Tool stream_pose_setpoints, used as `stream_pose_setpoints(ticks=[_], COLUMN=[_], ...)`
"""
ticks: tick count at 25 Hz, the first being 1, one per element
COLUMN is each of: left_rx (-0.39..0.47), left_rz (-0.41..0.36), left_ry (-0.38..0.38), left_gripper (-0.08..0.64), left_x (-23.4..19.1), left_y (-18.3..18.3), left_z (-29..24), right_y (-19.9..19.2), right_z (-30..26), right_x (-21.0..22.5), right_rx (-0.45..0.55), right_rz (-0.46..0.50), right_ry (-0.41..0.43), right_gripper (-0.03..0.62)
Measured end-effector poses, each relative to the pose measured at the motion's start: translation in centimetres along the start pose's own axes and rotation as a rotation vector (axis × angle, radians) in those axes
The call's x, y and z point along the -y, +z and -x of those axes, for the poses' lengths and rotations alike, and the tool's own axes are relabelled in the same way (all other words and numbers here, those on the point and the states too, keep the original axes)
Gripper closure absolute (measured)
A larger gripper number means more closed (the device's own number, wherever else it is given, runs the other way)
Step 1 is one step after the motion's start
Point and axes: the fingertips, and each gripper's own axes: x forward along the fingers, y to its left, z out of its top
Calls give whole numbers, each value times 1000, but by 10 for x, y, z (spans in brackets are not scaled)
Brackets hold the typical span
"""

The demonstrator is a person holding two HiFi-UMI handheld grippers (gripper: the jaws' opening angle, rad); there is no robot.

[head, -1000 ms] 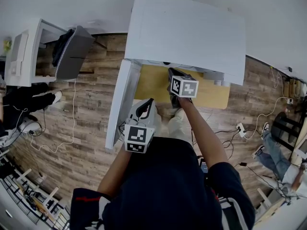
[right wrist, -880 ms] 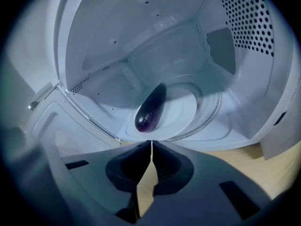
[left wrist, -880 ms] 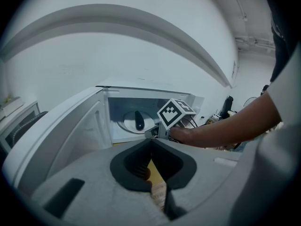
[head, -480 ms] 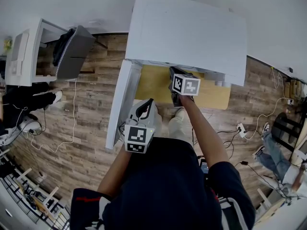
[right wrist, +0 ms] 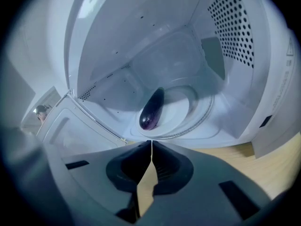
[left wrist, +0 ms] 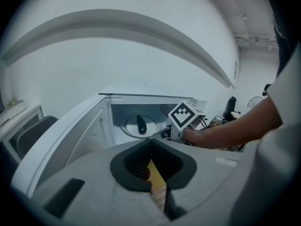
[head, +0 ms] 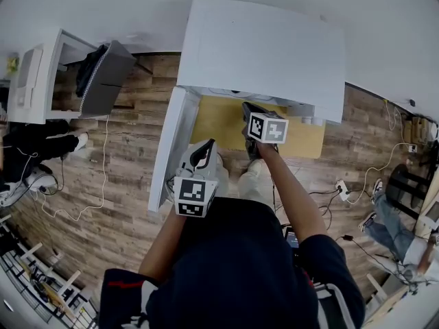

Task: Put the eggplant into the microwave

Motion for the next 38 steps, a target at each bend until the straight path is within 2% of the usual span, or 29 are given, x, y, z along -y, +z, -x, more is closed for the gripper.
stream_pose_setpoints(ticks=[5, 12, 19, 24, 30, 34, 38], left_rx=[35, 94, 160, 212, 264, 311, 379], left_rz=[4, -12, -31, -58, -94, -106, -113], left_ry=[21, 41, 46, 41, 50, 49, 48], left_gripper=[546, 546, 546, 546, 546, 546, 546], left_x=[2, 11, 28, 45, 58, 68, 76], left_y=[9, 28, 49, 70, 91, 110, 133], left_z=[7, 15, 22, 27, 37, 47, 62], right_y=[0, 5, 22, 48, 74, 86, 96], right_z=[22, 62, 113, 153, 206, 243, 273], right_x=[-6, -12, -30, -50, -80, -96, -104], right_rx=[25, 53, 121, 210, 350, 438, 516], right_rz=[22, 118, 225, 310, 368, 368, 410], right_ry=[20, 24, 71, 101, 142, 177, 169], right_gripper=[575, 575, 578, 580, 580, 580, 580])
